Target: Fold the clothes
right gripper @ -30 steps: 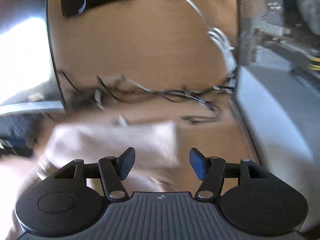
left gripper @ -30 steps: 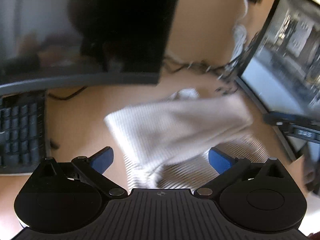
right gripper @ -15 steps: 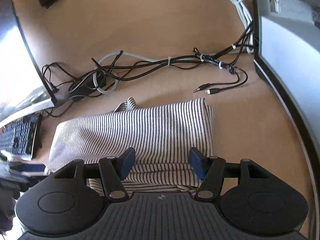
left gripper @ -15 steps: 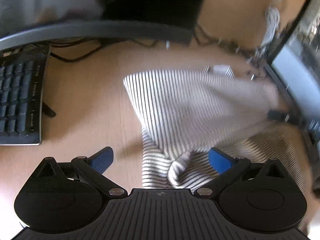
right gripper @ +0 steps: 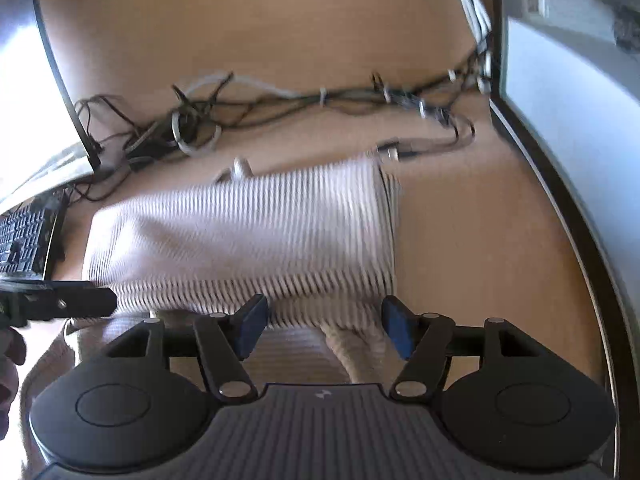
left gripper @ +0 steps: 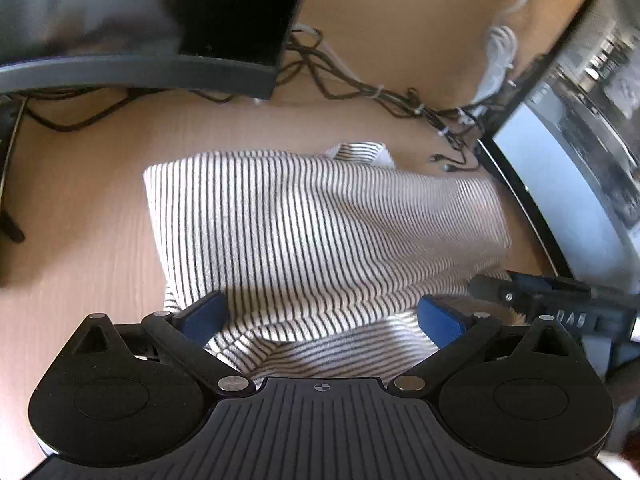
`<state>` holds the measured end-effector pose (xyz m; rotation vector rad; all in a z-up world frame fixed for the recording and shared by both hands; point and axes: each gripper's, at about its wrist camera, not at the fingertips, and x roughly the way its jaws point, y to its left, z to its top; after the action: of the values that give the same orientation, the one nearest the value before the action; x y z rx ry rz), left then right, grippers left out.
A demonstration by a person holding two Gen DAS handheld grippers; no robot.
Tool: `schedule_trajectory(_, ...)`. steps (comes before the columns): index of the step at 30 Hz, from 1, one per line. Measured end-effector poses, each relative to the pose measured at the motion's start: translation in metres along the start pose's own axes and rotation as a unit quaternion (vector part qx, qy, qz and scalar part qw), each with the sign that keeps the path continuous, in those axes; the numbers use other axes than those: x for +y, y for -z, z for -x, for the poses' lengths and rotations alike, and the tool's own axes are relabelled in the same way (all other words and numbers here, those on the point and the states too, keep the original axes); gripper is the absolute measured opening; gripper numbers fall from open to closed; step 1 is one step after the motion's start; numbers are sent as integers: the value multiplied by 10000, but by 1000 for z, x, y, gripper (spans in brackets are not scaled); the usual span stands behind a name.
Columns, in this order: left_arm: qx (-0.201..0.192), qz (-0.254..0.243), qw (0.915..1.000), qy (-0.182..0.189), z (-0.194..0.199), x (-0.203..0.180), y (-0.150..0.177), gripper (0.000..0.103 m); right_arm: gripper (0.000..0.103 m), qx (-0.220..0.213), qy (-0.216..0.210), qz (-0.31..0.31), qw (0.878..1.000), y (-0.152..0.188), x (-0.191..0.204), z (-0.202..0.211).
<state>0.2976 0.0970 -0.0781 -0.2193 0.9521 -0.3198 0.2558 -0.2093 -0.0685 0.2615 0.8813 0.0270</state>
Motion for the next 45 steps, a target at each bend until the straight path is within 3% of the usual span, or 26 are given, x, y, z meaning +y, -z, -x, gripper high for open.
schedule_trajectory(2,22,-58,10000,-13,1,-1,1,103,64,-190,52,74,9998,-5,-2,9)
schedule_trajectory(5,38,39,10000,1,0,0,1,103,64,-826,120,325,9960,-23,5,31)
schedule_trajectory(8,26,-23,10000,-51,-1,-2,2,103,64,-1173,-124,387,9923,-47,15,35)
schedule_trajectory(11,4,-121,9999,-89,0,-4,5,103,64,-1057,-432,227,9932,-69,20,16)
schedule_trajectory(16,4,-95,9999,-41,1,-2,4,103,63,-157,-357,142,9991,-67,22,-53)
schedule_trajectory(18,-11,-95,10000,-21,1,-1,5,103,64,-220,-270,438,9984,-60,29,-51)
schedule_trajectory(24,-61,-96,9999,23,1,1,6,103,63,-519,-308,544,9967,-42,30,-13)
schedule_trajectory(27,-66,-87,9999,33,0,1,5,103,63,-169,-408,246,9987,-29,21,-19)
schedule_trajectory(32,-31,-43,10000,-35,2,1,4,103,63,-155,-295,527,9981,-28,26,-20)
schedule_trajectory(35,-23,119,9997,-191,10,2,3,103,58,-359,-171,685,9969,-36,28,-10)
schedule_trajectory(37,-33,261,9992,-307,18,3,4,103,44,-576,-119,852,9946,-44,33,-3)
schedule_trajectory(42,-21,276,9948,-976,34,1,1,103,42,-631,-304,1065,9918,-87,61,-34)
schedule_trajectory(45,-2,404,9926,-1146,40,5,-1,103,42,-366,-381,1142,9921,-104,77,-73)
